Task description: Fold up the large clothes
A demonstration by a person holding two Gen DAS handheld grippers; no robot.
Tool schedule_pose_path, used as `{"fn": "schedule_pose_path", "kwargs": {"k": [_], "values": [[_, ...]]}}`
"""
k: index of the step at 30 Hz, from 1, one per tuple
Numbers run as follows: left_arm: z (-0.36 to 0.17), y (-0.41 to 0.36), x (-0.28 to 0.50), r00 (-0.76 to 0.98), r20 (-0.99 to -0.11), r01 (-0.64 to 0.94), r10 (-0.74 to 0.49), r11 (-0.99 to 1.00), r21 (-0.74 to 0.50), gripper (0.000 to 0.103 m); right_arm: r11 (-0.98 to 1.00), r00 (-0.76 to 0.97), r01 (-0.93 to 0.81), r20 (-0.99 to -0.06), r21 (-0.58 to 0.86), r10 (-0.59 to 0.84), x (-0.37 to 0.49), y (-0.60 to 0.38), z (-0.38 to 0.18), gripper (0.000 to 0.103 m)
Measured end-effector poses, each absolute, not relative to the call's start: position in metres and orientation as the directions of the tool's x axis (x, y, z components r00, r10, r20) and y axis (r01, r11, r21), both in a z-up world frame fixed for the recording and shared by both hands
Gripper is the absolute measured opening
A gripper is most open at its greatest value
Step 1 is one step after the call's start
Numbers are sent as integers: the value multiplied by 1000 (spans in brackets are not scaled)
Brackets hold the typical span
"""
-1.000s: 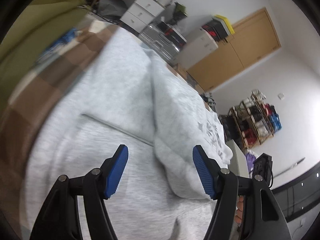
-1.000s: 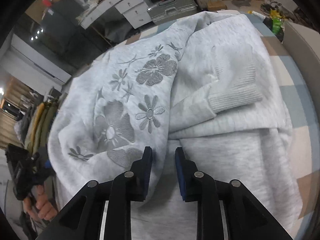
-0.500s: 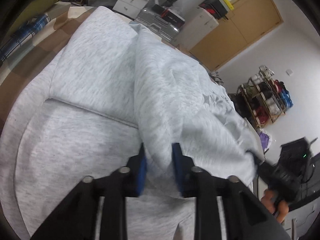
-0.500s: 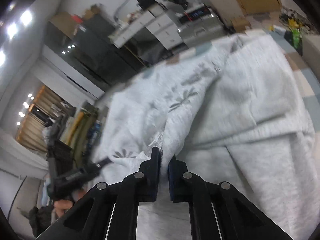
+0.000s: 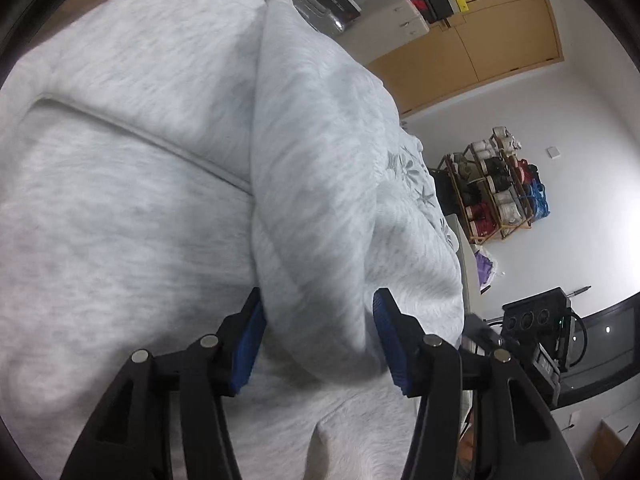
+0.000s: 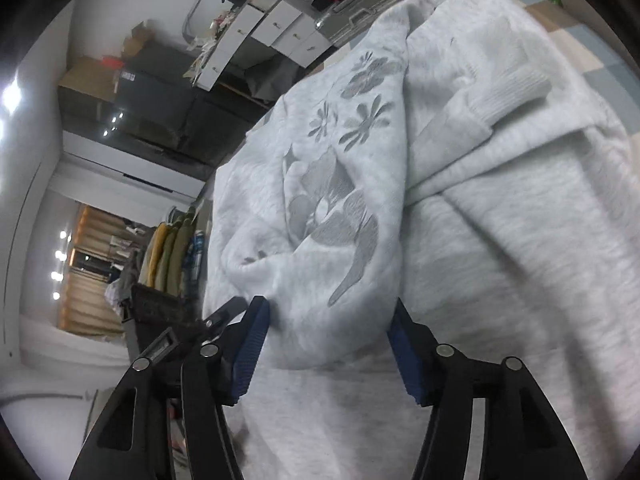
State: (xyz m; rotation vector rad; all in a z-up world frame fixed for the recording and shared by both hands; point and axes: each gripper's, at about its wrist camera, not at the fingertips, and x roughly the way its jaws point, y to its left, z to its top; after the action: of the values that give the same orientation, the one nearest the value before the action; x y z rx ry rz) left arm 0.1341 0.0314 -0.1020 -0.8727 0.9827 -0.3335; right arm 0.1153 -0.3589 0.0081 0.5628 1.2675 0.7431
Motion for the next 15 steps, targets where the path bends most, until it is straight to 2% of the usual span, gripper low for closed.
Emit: {"fn": "schedule_pose_path", "kwargs": {"k": [1,2,3,4,5,7,9,10,12,14,15], "values": [[-103,30,137,548,-566,-125,-616,609,-783,47,634,106,-165,-626,755,773,116,-355,3,62],[-104,29,138,568,-547,-120,-614,597,-794,38,628,91,-145,-621,765,778,117,-352,-2,61],[-103,29,136,586,-528,-110,-615,585,-804,18,631,86,-126,-625,766,776,119,-348,-6,61],[-100,28,135,597,-491,-81,-635,561,-824,13,634,92,-116,-627,765,773,121,-345,-9,49],[-95,29,133,627,-432,-40,-648,527,-849,11,628,107,-120,-618,769,778,121,-343,-8,31],[-81,35,127,680,-305,55,-666,461,-885,9,580,136,-147,-564,801,814,119,-338,-5,17],[-70,47,121,716,-129,165,-686,346,-924,9,443,190,-201,-409,874,893,116,-346,11,15],[-67,53,120,719,-35,221,-694,276,-936,9,351,221,-236,-302,906,927,114,-353,18,15],[-66,59,124,695,86,287,-714,165,-943,9,263,275,-256,-191,930,942,115,-365,26,15],[-73,59,129,681,85,269,-727,140,-953,9,282,279,-198,-222,939,934,122,-368,18,15],[-79,58,131,674,42,234,-737,159,-959,9,338,267,-165,-288,926,919,124,-370,11,14]]}}
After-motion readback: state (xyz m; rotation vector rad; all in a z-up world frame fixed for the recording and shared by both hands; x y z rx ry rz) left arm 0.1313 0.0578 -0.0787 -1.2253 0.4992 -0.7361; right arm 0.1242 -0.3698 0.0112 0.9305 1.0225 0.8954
